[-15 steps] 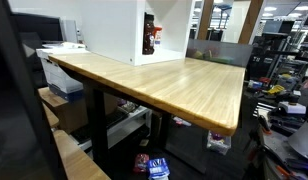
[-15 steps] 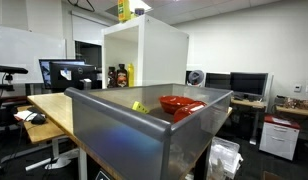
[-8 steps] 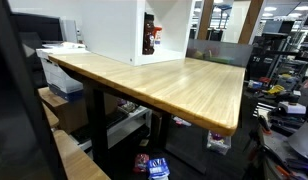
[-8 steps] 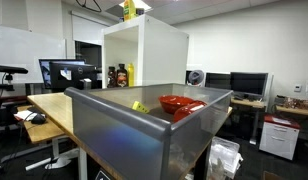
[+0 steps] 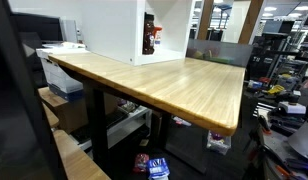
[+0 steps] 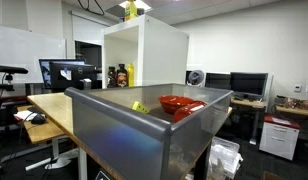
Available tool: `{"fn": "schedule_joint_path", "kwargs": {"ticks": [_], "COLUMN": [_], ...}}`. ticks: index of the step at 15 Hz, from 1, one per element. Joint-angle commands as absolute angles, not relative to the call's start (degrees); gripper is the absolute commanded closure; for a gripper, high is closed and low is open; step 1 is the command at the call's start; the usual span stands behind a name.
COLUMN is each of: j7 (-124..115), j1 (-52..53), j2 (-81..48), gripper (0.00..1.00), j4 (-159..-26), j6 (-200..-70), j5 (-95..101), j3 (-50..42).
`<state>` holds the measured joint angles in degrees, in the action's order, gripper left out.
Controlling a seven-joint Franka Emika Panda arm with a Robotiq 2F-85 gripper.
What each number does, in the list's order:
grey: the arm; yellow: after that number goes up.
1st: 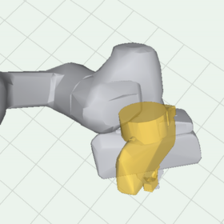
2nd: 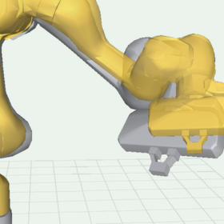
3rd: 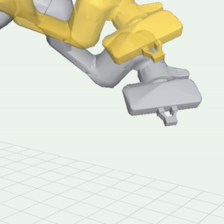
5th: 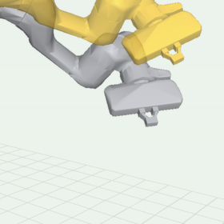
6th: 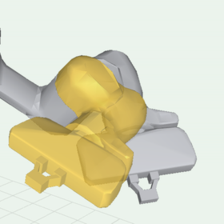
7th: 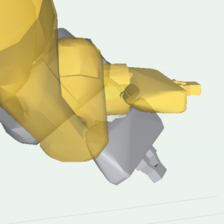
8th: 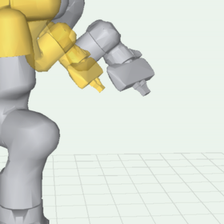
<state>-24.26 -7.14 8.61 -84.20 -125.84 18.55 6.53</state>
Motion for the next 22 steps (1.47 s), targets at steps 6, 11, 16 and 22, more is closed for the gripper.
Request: {"fn": "schedule_joint_path", "kwargs": {"ticks": [6, 11, 16, 22], "j7": [-25.15, -24.86, -23.17, -23.13], "j1": [-7.12, -7.08, -5.07, -3.81], "j2": [9.58, 12.45, 14.98, 17.08], "gripper": [0.05, 0.0, 0.0, 0.0], "j4": [-84.21, -85.97, -85.24, -88.46], "j6": [-126.2, -127.59, -121.94, -117.84], "j5": [19.91, 19.01, 15.34, 13.04], "j3": [7.58, 7.53, 6.44, 6.4]}}
